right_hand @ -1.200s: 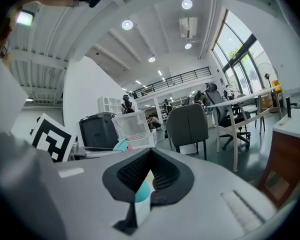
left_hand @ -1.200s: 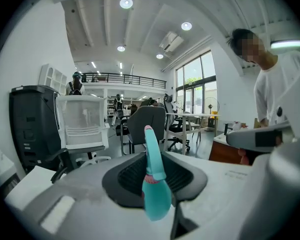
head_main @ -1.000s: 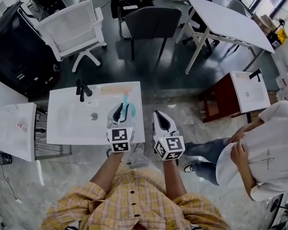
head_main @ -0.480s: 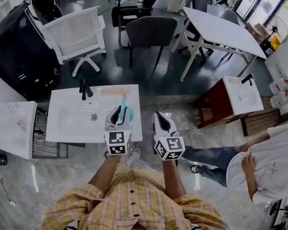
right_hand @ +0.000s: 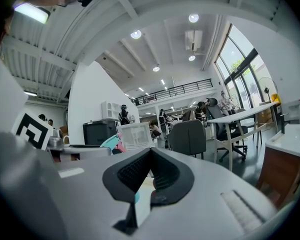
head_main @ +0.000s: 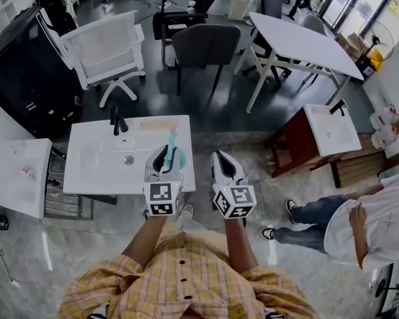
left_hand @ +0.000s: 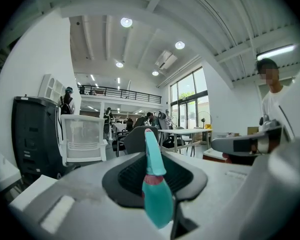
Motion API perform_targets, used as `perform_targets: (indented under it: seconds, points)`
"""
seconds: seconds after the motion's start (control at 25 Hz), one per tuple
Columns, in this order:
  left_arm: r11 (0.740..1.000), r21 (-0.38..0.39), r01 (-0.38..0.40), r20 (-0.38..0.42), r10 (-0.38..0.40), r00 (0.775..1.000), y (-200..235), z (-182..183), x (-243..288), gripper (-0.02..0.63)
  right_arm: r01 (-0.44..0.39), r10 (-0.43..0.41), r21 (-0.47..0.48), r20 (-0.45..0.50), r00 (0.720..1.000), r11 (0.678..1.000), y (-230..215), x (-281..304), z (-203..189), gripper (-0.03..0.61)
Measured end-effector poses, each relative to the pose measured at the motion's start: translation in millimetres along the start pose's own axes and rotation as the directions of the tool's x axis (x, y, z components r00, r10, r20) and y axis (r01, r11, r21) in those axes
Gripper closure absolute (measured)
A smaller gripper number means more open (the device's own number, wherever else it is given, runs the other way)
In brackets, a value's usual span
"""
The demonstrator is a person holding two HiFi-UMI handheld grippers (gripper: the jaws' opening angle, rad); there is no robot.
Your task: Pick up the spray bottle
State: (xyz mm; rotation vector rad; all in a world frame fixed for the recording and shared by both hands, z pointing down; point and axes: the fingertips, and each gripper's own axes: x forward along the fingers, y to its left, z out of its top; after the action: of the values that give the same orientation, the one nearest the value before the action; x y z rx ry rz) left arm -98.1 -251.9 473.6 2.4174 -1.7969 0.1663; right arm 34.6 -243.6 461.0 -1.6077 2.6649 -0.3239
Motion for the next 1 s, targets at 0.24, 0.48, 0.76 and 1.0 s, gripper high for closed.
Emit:
perform_targets:
  seconds: [0.24, 0.48, 0.76, 1.0]
  points:
    - [1.0, 0.0, 0.004, 0.021, -0.004, 1.0, -5, 6, -11, 0.532, 0.002, -0.002, -0.014, 0.013, 1.0, 1.0, 2, -10, 7, 0.578]
    - [1.0, 0.003, 0.006, 0.028, -0.006, 1.0, -6, 6, -24, 0.532, 0.001, 0.0, -0.026, 0.028, 1.0, 1.0, 8, -18, 9, 0.578]
    - [1.0, 0.001, 0.014, 0.036, -0.014, 0.999, -12, 6, -32, 0.532, -0.001, 0.002, -0.025, 0.029, 1.0, 1.0, 12, -27, 12, 0.578]
    - [1.0, 0.005, 0.016, 0.032, -0.016, 0.999, -15, 6, -36, 0.532, -0.001, 0.001, -0.027, 0.024, 1.0, 1.0, 13, -30, 11, 0.578]
